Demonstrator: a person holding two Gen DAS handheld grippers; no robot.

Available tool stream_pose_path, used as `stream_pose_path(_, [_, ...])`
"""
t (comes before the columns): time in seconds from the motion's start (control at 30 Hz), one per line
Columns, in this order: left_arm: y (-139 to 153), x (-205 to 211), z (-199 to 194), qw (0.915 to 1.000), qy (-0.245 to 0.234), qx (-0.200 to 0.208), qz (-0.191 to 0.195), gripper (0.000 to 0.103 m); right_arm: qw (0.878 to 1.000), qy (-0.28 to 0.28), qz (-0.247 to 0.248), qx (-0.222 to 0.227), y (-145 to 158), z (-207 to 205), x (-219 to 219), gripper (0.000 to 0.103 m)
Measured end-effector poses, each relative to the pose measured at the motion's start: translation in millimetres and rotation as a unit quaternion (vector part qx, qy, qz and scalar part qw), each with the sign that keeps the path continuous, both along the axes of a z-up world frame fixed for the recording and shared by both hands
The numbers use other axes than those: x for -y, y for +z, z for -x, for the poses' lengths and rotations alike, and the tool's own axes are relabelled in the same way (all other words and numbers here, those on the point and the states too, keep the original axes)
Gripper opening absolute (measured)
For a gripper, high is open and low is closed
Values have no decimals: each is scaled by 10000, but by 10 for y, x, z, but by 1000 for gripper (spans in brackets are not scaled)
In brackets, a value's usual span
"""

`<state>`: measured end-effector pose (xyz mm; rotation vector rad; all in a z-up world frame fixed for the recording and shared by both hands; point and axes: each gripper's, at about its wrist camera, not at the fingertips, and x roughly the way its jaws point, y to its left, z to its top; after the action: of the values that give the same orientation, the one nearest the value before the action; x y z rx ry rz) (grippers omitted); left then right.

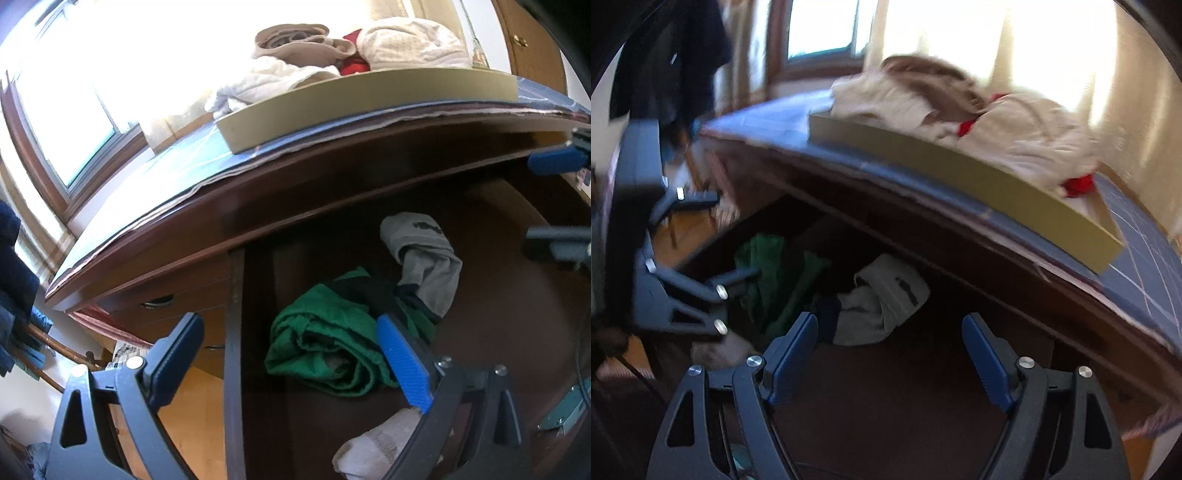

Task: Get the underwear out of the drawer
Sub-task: 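Lower the right tool into the drawer toward the grey garment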

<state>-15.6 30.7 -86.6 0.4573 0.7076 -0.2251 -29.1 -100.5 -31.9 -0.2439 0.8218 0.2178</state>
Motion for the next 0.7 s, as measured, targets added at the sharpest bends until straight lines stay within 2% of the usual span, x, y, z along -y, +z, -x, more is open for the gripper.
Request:
stream_pose_path(0.1, [-7, -13, -21, 10000, 76, -33, 23, 96, 9990, 303, 34, -317, -98, -159, 0, 82])
stream_pose_path(0.23, [-23, 5, -25, 10000, 40, -65, -31, 96, 9951, 700, 488, -505, -284, -349, -81, 82])
stream_pose_path(0.37, [-31, 7, -27, 9999, 44, -82, -42, 96, 9942, 822, 431, -549, -472, -502, -132, 82])
stream_pose_path(0.53, [-41, 21, -30, 9999, 21, -98, -59, 96, 9815, 1117, 1517, -351, -855, -510, -423, 80])
stream_pose_path(0.7, [-41, 9, -23, 9999, 8, -96, -43, 96, 9713, 1285, 2000, -67, -1026, -466, -571, 80])
